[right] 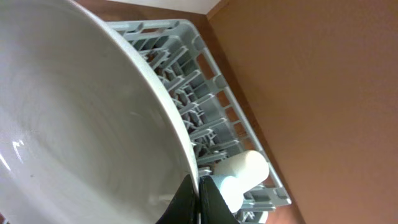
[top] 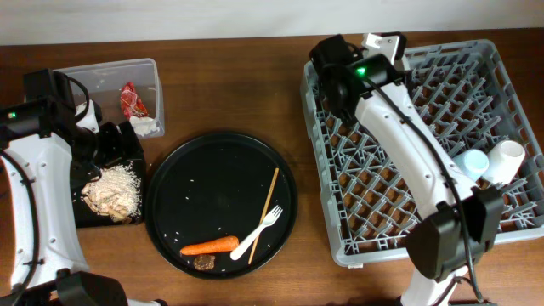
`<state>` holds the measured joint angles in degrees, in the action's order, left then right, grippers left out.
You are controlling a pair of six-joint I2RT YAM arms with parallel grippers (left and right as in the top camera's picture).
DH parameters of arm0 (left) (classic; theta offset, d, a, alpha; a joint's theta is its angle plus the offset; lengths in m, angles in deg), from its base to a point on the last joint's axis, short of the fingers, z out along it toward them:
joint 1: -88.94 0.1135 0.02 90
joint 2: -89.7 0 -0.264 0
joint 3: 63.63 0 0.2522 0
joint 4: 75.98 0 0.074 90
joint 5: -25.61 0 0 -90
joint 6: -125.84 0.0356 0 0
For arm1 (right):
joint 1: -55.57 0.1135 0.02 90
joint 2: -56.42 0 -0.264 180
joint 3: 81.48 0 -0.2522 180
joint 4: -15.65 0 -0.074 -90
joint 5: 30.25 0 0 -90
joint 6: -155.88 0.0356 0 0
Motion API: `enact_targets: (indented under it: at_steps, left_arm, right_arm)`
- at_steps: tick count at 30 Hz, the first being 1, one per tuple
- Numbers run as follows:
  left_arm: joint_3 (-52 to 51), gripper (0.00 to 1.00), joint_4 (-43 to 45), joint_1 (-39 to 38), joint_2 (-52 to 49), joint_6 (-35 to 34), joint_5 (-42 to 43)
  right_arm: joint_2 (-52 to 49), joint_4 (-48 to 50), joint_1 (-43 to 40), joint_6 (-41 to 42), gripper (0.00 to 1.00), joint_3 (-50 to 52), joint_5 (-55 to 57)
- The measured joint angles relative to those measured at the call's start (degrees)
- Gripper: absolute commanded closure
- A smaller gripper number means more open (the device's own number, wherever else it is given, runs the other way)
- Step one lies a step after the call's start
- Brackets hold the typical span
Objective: Sort waste into correct bins and load items into the dishwasher rack
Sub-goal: 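Place the white plate upright in the rack's left slots with right gripper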
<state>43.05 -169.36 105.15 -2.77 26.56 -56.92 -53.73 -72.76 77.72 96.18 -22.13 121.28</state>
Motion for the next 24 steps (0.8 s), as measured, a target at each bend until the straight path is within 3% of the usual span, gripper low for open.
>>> enact_targets:
  at_steps: [10,11,12,13,14,15,20,21,23,24]
  left_arm:
    - [0.00,0.01,0.09,0.00,0.00,0.00,0.00]
    - [0.00,0.01,0.09,0.00,0.00,0.00,0.00]
    - [0.00,0.01,0.09,0.00,0.00,0.00,0.00]
    - [0.00,0.01,0.11,0.00,0.00,0.00,0.00]
    - [0.00,0.01,0.07,0.00,0.00,0.00,0.00]
    - [0.00,0.01,0.11,0.00,0.00,0.00,0.00]
    - [-0.02,0.01,0.09,0.00,0.00,0.00,0.00]
    - [-0.02,0.01,0.09,0.00,0.00,0.00,0.00]
    - [-0.02,0.01,0.11,0.00,0.00,0.00,-0.02]
    - [-0.02,0.01,0.11,0.00,0.00,0.00,0.00]
  right_arm:
    - [-3.96,1.09,4.98,2.08,0.95,3.30,-6.56]
    - [-3.96,0.83,6.38,2.21,0.84,3.30,-6.54]
    - [-3.96,0.24,8.13,2.29,0.44,3.30,-6.58]
    - [-3.96,-0.76,9.94,2.56,0.26,3.28,-7.37]
    - [-3.96,-3.52,13.44,2.62,0.15,2.84,-9.16]
    - [-3.91,-4.48,15.87,2.75,0.14,2.73,-10.23]
    - [1.18,-6.67,15.78,3.17,0.16,2.56,-17.59]
    - [3.61,-6.64,14.25,3.91,0.25,2.54,-18.67]
    - [9.42,-5.88,8.41,5.09,0.60,2.43,-21.62]
    - [13.03,-4.26,1.36,5.31,0.71,1.97,-25.29]
